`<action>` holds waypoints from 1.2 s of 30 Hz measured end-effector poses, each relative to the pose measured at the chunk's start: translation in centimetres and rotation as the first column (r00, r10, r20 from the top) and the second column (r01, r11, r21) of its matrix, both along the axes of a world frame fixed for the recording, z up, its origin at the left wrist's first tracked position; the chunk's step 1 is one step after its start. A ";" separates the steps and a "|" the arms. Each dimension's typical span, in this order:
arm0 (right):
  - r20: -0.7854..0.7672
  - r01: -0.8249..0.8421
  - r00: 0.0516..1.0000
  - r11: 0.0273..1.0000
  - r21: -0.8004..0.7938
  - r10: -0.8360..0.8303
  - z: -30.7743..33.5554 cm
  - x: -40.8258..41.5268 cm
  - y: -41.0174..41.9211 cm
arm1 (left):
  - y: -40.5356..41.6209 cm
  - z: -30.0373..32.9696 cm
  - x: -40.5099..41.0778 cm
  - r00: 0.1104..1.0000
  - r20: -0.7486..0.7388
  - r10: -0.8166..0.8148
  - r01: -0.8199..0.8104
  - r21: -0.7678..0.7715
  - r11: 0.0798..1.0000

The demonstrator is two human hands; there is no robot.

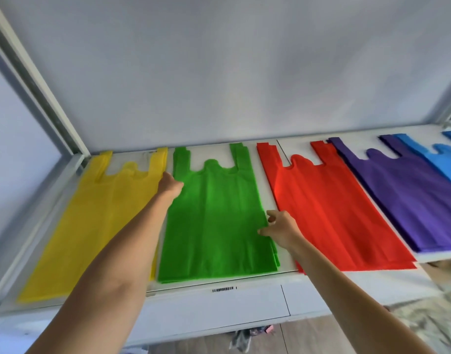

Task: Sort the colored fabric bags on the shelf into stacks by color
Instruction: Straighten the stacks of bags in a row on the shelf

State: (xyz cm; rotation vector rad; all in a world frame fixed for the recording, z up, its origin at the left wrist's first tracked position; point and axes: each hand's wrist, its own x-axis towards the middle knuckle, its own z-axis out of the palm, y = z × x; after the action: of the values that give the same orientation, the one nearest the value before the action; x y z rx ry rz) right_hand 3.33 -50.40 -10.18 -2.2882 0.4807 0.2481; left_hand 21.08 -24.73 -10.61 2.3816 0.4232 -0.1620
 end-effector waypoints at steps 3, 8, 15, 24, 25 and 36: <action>0.116 0.023 0.993 0.995 -0.093 -0.012 1.6 -0.5 -1.9 | -1.7 1.5 -0.7 0.999 0.037 0.033 -0.039 0.182 0.983; 0.248 0.134 0.965 0.970 -0.203 -0.081 4.0 -1.3 -9.1 | -9.1 3.1 -2.9 0.936 0.302 -0.180 0.106 0.245 0.964; -0.024 0.147 0.984 0.886 -0.439 -0.175 3.3 -2.7 -21.2 | -22.1 3.0 -7.2 0.934 0.076 -0.350 0.343 0.096 0.935; -0.122 0.054 0.989 0.971 -0.233 -0.084 1.7 -2.0 -25.2 | -28.3 2.0 -7.3 0.979 -0.115 -0.169 0.168 -0.020 0.986; -0.106 0.086 0.989 0.984 -0.156 -0.103 1.4 -1.9 -25.5 | -28.5 2.0 -7.3 0.983 -0.118 -0.142 0.137 -0.052 0.989; 0.035 0.142 0.990 0.984 -0.108 -0.139 1.4 -0.6 -26.1 | -29.5 1.5 -7.3 0.996 -0.091 0.025 -0.047 -0.251 0.967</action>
State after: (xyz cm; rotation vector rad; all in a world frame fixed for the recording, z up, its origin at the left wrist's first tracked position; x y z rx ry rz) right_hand 2.78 -76.51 -8.75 -2.3483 0.6538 0.1226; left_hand 13.78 -54.23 -9.08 2.1200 0.4581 -0.2865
